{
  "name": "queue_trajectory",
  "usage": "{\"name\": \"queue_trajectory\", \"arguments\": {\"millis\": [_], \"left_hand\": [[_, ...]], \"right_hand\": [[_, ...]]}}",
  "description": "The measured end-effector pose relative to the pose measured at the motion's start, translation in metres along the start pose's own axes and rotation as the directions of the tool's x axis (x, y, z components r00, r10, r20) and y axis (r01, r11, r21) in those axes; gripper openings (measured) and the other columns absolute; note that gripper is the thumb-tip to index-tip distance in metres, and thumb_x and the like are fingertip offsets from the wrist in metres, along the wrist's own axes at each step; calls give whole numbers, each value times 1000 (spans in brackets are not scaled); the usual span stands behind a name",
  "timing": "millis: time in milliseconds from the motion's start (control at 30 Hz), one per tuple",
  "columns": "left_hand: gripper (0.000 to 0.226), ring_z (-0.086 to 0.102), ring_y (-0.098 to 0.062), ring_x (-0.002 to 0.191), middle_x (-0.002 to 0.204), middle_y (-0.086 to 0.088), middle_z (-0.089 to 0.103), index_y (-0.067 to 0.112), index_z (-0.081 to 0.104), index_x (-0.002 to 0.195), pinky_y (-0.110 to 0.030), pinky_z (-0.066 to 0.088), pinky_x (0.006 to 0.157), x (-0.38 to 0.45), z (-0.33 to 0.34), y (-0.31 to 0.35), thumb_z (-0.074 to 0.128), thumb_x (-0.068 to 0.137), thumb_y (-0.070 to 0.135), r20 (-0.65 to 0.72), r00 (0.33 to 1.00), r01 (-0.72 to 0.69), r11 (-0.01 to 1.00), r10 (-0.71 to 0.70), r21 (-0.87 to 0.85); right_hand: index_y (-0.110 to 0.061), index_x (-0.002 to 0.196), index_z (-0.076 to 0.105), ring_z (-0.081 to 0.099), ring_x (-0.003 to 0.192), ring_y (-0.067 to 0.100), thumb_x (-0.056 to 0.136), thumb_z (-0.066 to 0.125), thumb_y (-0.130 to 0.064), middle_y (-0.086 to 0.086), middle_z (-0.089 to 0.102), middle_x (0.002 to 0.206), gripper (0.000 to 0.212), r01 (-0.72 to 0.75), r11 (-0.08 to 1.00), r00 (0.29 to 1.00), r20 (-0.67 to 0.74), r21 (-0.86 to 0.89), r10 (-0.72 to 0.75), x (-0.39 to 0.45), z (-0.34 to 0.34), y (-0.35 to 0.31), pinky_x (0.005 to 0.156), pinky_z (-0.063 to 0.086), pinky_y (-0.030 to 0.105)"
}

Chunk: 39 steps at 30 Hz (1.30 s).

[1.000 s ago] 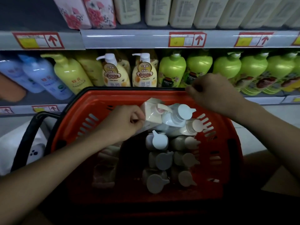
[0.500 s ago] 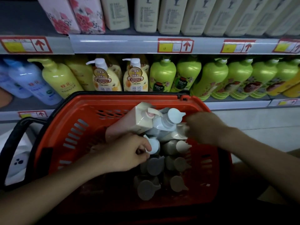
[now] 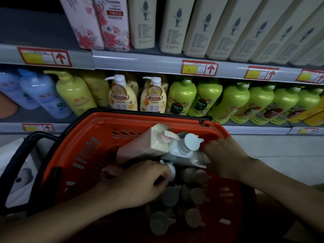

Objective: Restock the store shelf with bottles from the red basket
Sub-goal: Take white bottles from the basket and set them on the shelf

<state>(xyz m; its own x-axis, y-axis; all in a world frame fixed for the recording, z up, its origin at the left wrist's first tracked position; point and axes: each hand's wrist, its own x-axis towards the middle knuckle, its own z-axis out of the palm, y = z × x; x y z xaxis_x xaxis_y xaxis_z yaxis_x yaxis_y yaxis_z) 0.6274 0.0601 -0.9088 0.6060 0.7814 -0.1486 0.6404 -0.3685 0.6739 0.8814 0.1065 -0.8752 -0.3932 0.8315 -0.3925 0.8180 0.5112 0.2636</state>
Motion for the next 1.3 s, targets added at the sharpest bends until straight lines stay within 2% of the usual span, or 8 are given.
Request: {"name": "queue_trajectory", "arguments": {"millis": [333,433,633,800,867,1000,1167,1300], "left_hand": [[72,44,21,115,127,36,47,45,32,142,-4,39,89,3,0,39,70,83,55,-205,978,-90,972,45,-216],[88,47,14,124,140,30,47,48,26,145,-9,45,93,6,7,56,79,75,54,-277,960,-143,926,43,-349],[56,70,-3,95,101,15,73,33,62,113,-18,53,74,7,-14,55,79,61,30,-494,806,-52,793,-326,-607],[50,72,-31,96,104,-12,76,16,78,99,-43,60,85,18,-77,33,73,50,22,-56,902,-24,79,-428,-997],[36,73,-29,95,106,-14,75,17,81,93,-43,60,83,19,-95,30,70,59,18,-49,921,-75,-51,-386,-996],[21,75,-23,88,96,-9,77,19,81,87,-39,61,75,13,-117,26,65,74,19,-111,931,-129,-29,-348,-991],[48,71,-34,104,114,-22,72,5,72,116,-44,60,88,-1,-119,44,57,70,6,-119,946,-133,-27,-301,-991],[71,66,-40,114,125,-27,65,6,49,134,-50,58,92,-22,-124,60,63,65,-4,-214,926,-145,229,-311,-962]], "right_hand": [[-11,43,49,48,44,31,67,47,-70,5,42,41,63,-343,879,825,-341,330,450,-46,-108,-5,48,30,24],[-7,46,56,51,50,28,62,40,-76,6,44,42,73,-298,784,801,-305,544,516,-45,-135,-12,50,31,28],[-6,49,55,46,38,15,74,44,-83,9,42,37,81,-38,642,850,-314,765,424,-26,-156,-34,41,30,27],[-4,66,58,52,47,9,89,50,-70,14,60,57,71,35,344,911,-171,938,376,-2,-136,-19,54,46,31],[-11,73,65,63,60,13,87,54,-66,4,66,64,58,3,187,986,-34,982,165,0,-120,-26,62,57,31],[-22,119,68,74,93,16,87,73,-47,-4,77,106,40,99,-15,993,-100,995,-65,-9,-104,-53,80,61,38],[-23,128,63,71,110,15,80,80,-42,-4,74,119,54,93,-203,992,-74,975,99,-16,-114,-68,98,56,45],[-25,128,62,70,114,19,77,87,-30,-2,74,121,57,148,-269,982,-108,952,157,-29,-130,-76,96,57,41]]}}
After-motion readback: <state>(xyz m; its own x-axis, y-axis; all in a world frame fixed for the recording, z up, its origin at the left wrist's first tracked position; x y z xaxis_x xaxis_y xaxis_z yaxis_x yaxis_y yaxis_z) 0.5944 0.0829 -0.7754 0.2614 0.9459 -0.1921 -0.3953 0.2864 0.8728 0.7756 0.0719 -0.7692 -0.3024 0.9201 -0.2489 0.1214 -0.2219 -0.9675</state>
